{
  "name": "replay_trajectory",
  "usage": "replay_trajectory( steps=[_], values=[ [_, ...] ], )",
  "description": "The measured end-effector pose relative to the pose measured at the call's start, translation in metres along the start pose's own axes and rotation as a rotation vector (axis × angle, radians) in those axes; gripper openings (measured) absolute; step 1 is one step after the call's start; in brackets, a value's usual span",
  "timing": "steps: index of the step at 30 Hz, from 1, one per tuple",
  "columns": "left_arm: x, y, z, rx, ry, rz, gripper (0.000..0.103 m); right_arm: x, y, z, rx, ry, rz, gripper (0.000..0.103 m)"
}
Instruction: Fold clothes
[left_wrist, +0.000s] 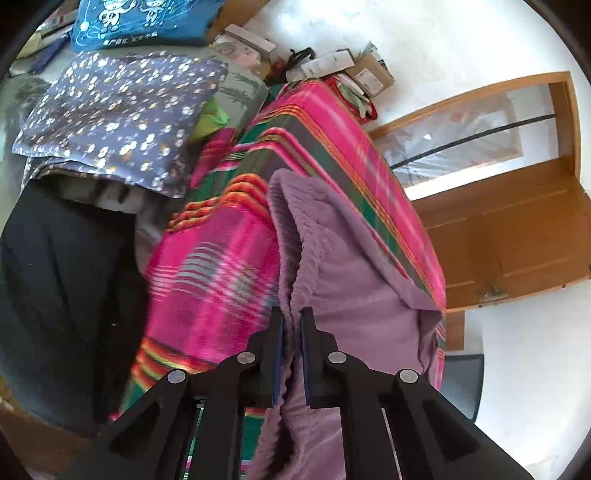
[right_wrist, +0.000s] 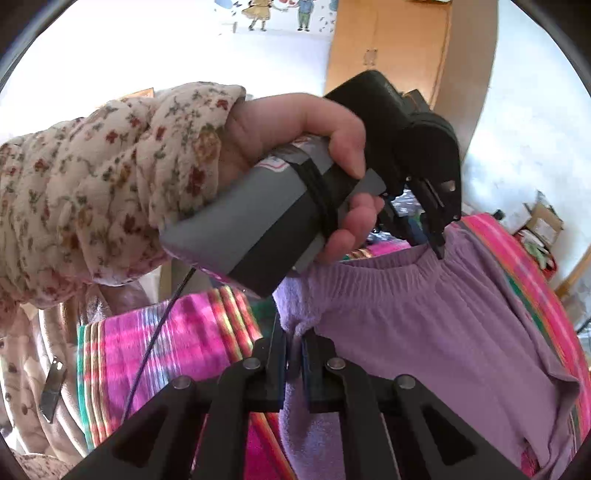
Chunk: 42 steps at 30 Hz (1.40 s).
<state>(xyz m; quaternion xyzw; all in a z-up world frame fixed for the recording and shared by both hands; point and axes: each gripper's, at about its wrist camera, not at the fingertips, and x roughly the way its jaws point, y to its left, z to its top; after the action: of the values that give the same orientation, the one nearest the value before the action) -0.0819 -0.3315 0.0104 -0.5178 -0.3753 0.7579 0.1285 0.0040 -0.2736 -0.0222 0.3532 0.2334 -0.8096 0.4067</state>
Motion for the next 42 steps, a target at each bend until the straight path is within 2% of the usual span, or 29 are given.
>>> replay_trajectory(
  steps=[3, 5, 8, 11, 17, 19, 21, 23, 28, 33, 35, 37, 42],
  values=[
    [0.007, 0.011, -0.001, -0.011, 0.017, 0.011, 0.012, 0.02, -0.005, -0.004, 0.021, 0.055, 0.029, 0.007],
    [0.011, 0.012, -0.003, -0.021, 0.016, 0.004, 0.012, 0.029, -0.013, -0.008, 0.054, 0.094, 0.058, 0.013],
    [0.002, 0.014, -0.005, -0.029, 0.005, 0.017, 0.022, 0.026, -0.031, -0.014, 0.135, 0.104, 0.105, 0.017],
    [-0.018, 0.023, -0.007, -0.057, -0.024, 0.037, 0.025, 0.008, -0.048, -0.022, 0.183, 0.084, 0.11, 0.03],
    [-0.066, 0.043, -0.025, -0.122, -0.098, 0.075, 0.03, -0.041, -0.069, -0.046, 0.263, 0.041, 0.081, 0.03],
    [-0.084, 0.042, -0.037, -0.124, -0.118, 0.075, 0.031, -0.075, -0.053, -0.061, 0.304, 0.015, 0.055, 0.03],
    [-0.1, 0.037, -0.051, -0.114, -0.133, 0.08, 0.031, -0.098, -0.061, -0.066, 0.362, -0.005, 0.006, 0.032],
    [-0.113, 0.029, -0.065, -0.094, -0.141, 0.086, 0.032, -0.13, -0.082, -0.086, 0.43, -0.019, -0.087, 0.034],
    [-0.149, -0.004, -0.115, -0.03, -0.166, 0.044, 0.034, -0.194, -0.129, -0.172, 0.577, 0.065, -0.395, 0.039],
    [-0.17, -0.04, -0.164, 0.046, -0.184, 0.033, 0.044, -0.248, -0.151, -0.253, 0.653, 0.162, -0.665, 0.043],
    [-0.176, -0.054, -0.183, 0.078, -0.19, 0.036, 0.046, -0.259, -0.15, -0.274, 0.658, 0.177, -0.7, 0.047],
    [-0.166, -0.067, -0.202, 0.105, -0.174, 0.022, 0.048, -0.262, -0.147, -0.288, 0.647, 0.169, -0.686, 0.05],
    [-0.11, -0.091, -0.231, 0.149, -0.083, 0.02, 0.048, -0.248, -0.145, -0.297, 0.609, 0.175, -0.671, 0.053]
  ],
)
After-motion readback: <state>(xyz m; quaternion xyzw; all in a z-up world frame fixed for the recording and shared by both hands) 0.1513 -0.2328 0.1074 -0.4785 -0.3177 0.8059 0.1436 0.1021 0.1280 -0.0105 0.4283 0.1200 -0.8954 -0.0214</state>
